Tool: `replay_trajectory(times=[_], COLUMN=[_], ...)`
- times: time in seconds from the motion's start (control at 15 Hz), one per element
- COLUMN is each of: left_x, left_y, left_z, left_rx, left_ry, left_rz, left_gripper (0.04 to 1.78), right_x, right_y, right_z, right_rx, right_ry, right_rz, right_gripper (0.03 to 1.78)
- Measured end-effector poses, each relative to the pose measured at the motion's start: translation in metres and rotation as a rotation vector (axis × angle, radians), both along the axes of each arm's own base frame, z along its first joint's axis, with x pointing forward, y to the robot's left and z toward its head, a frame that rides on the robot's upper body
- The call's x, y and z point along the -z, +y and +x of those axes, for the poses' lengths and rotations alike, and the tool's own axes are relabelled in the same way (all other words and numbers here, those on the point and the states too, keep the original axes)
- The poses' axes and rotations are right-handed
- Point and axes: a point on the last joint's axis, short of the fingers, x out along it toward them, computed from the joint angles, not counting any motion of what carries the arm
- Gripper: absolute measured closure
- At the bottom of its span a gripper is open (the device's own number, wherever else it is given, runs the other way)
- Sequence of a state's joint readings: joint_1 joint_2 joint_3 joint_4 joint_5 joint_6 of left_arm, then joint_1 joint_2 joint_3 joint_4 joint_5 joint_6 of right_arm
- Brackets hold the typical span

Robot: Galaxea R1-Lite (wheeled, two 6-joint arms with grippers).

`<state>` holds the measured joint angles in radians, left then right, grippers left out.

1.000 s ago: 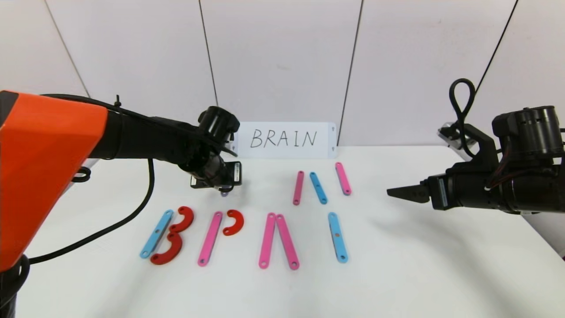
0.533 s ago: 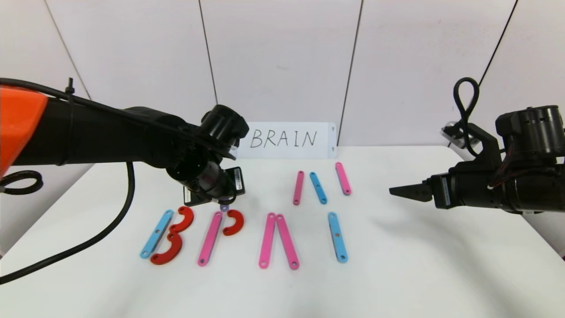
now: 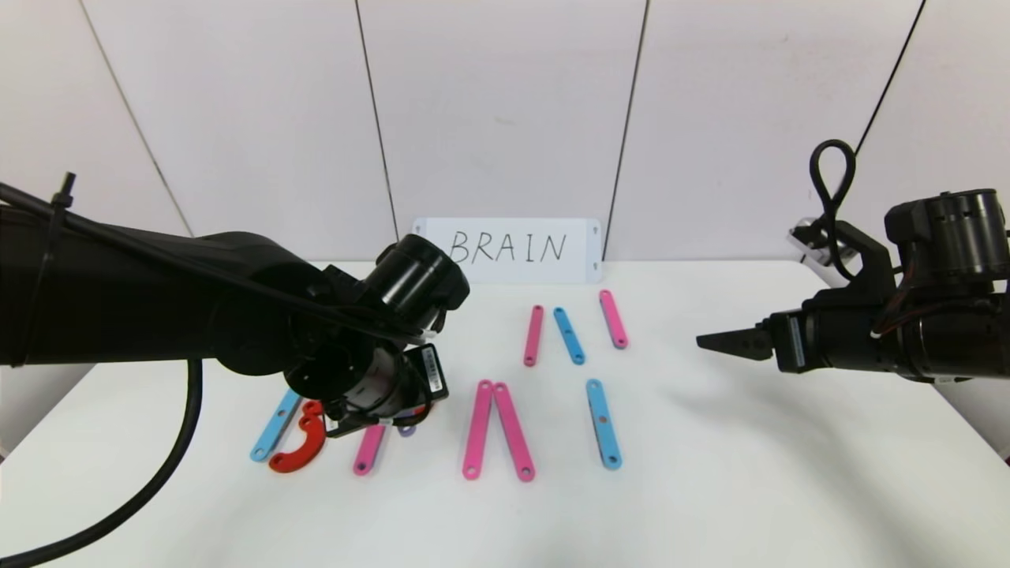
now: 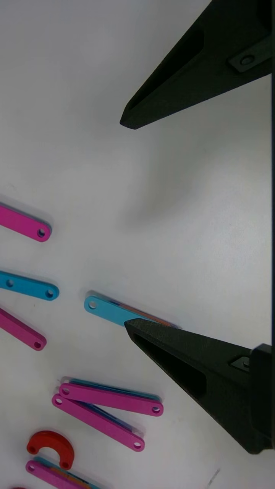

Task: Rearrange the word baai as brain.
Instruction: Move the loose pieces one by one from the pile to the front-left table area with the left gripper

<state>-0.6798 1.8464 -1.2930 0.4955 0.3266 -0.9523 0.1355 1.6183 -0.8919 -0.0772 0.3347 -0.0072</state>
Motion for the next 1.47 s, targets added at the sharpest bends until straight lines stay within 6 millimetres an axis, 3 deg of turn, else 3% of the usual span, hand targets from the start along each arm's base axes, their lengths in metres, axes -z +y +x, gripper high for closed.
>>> replay_trajectory(times=[0.73,1.47], left_x=[0.041,0.054], left_y=[-0.006,-0.013], left_z=[0.006,0.000], left_rx=[-0.030,-0.054], left_ry=[0.059,0.099], left_rz=[0.027,0.038], left_gripper=[1.54,1.54], right_x=[0.000,0.002], right_y=[0.000,0.000], right_z=[0.001,0.002], right_rx=[0.001,-0.001], right_ry=[0.001,0.005], right_rz=[-0.002,-0.005], right_gripper=[0.07,0.07])
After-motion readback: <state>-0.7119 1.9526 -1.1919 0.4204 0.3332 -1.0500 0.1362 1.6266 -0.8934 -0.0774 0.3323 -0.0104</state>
